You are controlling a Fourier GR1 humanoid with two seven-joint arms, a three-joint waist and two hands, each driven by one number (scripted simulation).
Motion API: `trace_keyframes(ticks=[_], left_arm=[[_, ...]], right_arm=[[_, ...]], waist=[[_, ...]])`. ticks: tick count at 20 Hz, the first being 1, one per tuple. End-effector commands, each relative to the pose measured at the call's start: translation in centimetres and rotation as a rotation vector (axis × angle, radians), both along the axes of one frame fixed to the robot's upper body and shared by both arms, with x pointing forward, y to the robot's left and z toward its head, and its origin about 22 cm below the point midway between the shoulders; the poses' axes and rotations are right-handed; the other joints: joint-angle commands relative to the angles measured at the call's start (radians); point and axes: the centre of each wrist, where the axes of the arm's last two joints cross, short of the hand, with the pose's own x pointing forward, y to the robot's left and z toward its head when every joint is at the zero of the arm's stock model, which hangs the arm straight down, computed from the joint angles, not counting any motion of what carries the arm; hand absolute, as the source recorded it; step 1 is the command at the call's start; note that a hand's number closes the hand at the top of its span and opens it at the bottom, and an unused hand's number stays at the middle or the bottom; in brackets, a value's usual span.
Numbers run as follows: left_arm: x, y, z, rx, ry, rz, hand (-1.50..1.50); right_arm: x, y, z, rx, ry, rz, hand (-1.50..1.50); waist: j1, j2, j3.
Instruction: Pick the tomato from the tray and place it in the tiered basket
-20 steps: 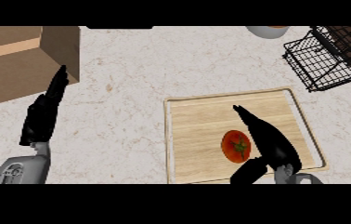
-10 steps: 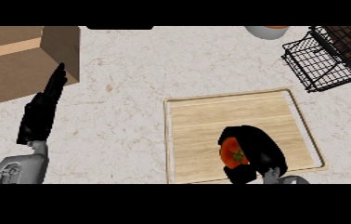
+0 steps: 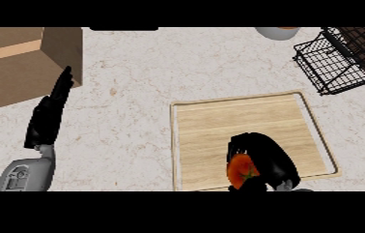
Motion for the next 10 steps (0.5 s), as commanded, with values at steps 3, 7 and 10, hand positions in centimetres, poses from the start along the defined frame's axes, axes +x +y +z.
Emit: trace_keyframes(ticks=[3,7,10], left_arm=[[-0.2,0.3,0.6,0.011,0.000,-0.006,0.00],[-0.9,-1.7,-0.4,-0.003,0.009,0.021,0.00],[-2.1,2.0,-0.3,-0.001,0.019,-0.003,0.00]], right_arm=[[0.4,-4.1,0.3,-0.133,-0.086,0.237,1.50],[0.0,-7.2,2.3,-0.086,-0.222,0.245,1.50],[-1.1,-8.1,5.3,0.089,-0.331,0.127,1.50]], waist=[[0.003,0.001,0.002],[-0.001,0.000,0.002],[-0.008,-0.004,0.001]])
